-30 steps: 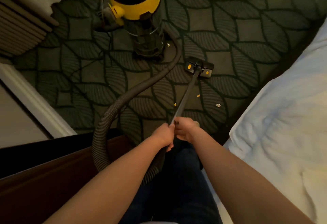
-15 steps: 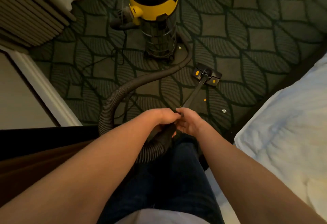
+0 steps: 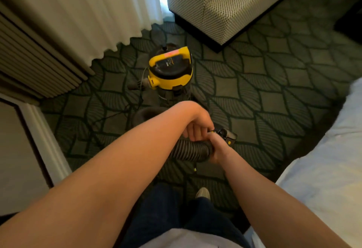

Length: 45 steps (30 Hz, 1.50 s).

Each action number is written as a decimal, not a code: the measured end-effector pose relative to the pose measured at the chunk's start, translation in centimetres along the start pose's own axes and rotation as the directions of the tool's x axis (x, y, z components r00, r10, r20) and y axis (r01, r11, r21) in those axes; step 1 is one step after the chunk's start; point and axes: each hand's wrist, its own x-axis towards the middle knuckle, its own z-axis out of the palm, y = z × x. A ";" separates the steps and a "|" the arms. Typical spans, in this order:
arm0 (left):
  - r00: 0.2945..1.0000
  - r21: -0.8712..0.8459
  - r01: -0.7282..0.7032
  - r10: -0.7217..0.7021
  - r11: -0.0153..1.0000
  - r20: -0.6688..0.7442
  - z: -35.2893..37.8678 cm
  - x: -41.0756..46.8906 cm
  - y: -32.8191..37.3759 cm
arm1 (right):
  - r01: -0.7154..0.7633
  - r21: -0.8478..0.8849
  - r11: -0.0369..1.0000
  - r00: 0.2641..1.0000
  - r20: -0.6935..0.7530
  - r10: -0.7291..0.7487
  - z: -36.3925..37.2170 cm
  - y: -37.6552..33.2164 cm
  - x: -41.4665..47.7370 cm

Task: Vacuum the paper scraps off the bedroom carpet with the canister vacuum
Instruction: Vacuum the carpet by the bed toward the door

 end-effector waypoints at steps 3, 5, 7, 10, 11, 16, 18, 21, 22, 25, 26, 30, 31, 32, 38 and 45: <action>0.983 -0.054 -0.094 0.085 0.994 -0.160 -4.1 -0.4 0.8 | 0.015 0.083 0.996 1.000 -0.005 -0.014 1.8 -3.6 -1.5; 0.939 -0.062 -0.173 0.145 0.983 -0.312 -7.0 -0.1 0.4 | 0.007 0.114 0.993 0.998 -0.060 0.000 3.3 -5.1 -0.6; 0.893 -0.034 -0.211 0.178 0.977 -0.414 -10.2 0.6 -0.8 | -0.009 0.145 0.989 0.997 -0.072 0.020 5.8 -6.8 1.1; 0.866 -0.029 -0.230 0.191 0.973 -0.463 -14.7 1.8 -3.3 | -0.046 0.180 0.983 0.991 -0.117 0.068 9.3 -9.0 2.4; 0.856 -0.026 -0.232 0.192 0.972 -0.481 -16.2 2.2 -4.3 | -0.048 0.198 0.979 0.990 -0.120 0.073 10.6 -9.7 2.8; 0.951 0.000 -0.118 0.113 0.993 -0.286 -20.2 3.9 -8.6 | -0.132 0.179 0.975 0.983 -0.106 0.152 15.9 -11.8 4.5; 0.993 0.068 -0.037 0.044 0.997 -0.112 -20.3 4.5 -9.7 | -0.193 0.142 0.971 0.975 -0.085 0.206 17.0 -12.0 5.0; 1.000 0.144 0.015 -0.018 0.989 0.023 -21.1 5.4 -11.0 | -0.238 0.096 0.966 0.967 -0.071 0.245 17.9 -12.3 5.7; 0.995 0.105 0.040 -0.049 0.994 0.088 -21.7 5.7 -11.4 | -0.235 0.068 0.970 0.968 -0.079 0.240 18.0 -12.4 6.2; 0.942 0.047 0.131 -0.139 0.990 0.304 -23.4 6.4 -12.4 | -0.226 -0.021 0.974 0.973 -0.060 0.224 18.2 -12.9 7.5; 0.932 0.093 0.139 -0.162 0.986 0.323 -23.9 6.8 -12.5 | -0.234 -0.079 0.969 0.972 -0.048 0.231 18.2 -13.3 7.8; 0.911 0.243 0.175 -0.250 0.954 0.327 -24.8 8.5 -12.0 | -0.196 -0.531 0.825 0.981 -0.094 0.172 18.1 -16.4 9.4; 0.902 0.247 0.200 -0.277 0.948 0.331 -24.9 9.0 -11.9 | -0.168 -0.619 0.767 0.985 -0.123 0.117 18.0 -17.6 10.2; 0.895 0.240 0.219 -0.293 0.946 0.336 -25.2 9.3 -11.6 | -0.120 -0.667 0.735 0.991 -0.128 0.046 18.0 -19.1 10.9; 0.879 0.272 0.208 -0.301 0.940 0.370 -28.3 10.6 -8.8 | 0.236 -0.855 0.463 0.928 0.056 -0.370 20.4 -30.0 15.8; 0.831 0.374 0.233 -0.384 0.898 0.403 -30.6 14.4 -7.7 | 0.414 -0.905 -0.099 0.814 0.417 -0.404 22.7 -35.2 21.3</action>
